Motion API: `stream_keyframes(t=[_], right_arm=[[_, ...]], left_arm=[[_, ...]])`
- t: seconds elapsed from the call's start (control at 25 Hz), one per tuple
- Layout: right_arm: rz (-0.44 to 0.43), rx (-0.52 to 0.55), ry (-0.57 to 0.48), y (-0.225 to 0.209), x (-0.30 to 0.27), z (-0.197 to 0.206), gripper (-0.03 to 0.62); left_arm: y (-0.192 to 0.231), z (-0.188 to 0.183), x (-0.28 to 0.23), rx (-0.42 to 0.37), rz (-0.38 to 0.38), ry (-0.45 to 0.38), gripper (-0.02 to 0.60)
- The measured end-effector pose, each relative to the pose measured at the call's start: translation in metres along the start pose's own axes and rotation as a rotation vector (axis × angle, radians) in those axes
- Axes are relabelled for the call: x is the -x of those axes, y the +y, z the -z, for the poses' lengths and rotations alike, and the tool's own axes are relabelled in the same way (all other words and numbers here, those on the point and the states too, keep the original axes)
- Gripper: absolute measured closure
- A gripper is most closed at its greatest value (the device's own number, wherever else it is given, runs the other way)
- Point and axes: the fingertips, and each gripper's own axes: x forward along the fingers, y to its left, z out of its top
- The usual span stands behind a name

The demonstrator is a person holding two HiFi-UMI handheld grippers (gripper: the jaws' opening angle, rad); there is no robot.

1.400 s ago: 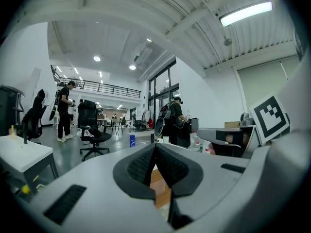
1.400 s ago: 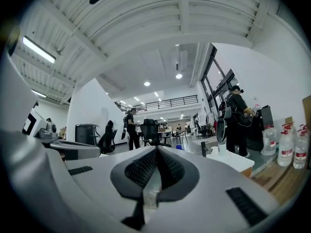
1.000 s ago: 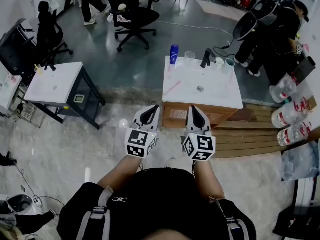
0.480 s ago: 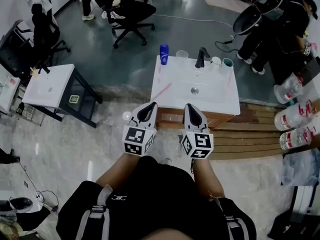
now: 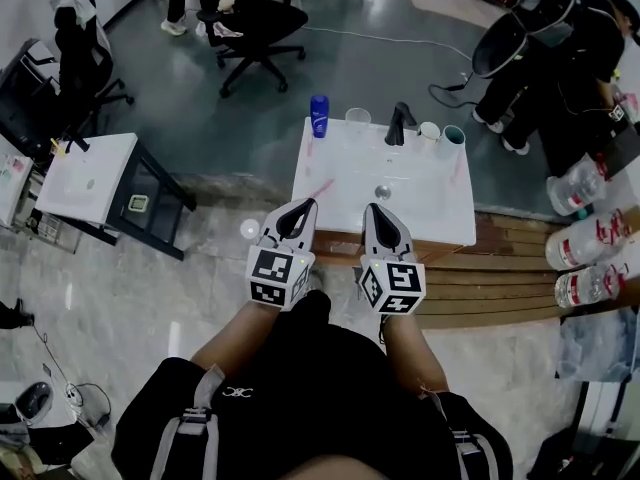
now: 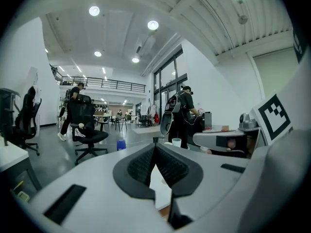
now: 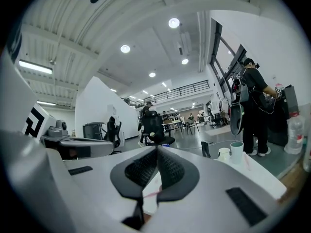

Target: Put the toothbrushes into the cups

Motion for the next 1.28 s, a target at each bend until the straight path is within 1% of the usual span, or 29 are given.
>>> stream_keyframes(t=[0.28, 0.44, 0.68, 0.84, 0.96, 1.12, 1.28], right_arm=[[0.003, 0.013, -0.005, -0.035, -0.057, -0.016, 0.579], [0.009, 0.016, -0.015, -0.052, -0.099, -0.03, 0.579], [0.013, 0.021, -0.017, -0.071, -0.16, -0.038, 0.579], [0.02, -0.012, -0.017, -0.082, -0.192, -0.036, 0.579], [-0.011, -0.025, 0.009, -0.085, -0.206, -0.029, 0.579], [-0.06, -0.02, 0.036, -0.096, -0.223, -0.024, 0.579], [-0.096, -0.095, 0.066, -0.1, -0.233, -0.016, 0.577]], left_arm=[[0.021, -0.019, -0.067, -0.004, 0.011, -0.021, 0.568], [0.046, -0.03, -0.106, -0.003, 0.012, -0.025, 0.568], [0.084, -0.042, -0.156, -0.003, 0.012, -0.039, 0.568], [0.102, -0.045, -0.18, -0.018, 0.008, -0.045, 0.569], [0.11, -0.046, -0.192, -0.005, -0.018, -0.047, 0.569], [0.117, -0.041, -0.201, 0.012, -0.076, -0.036, 0.568], [0.128, -0.037, -0.196, 0.043, -0.137, -0.036, 0.568]])
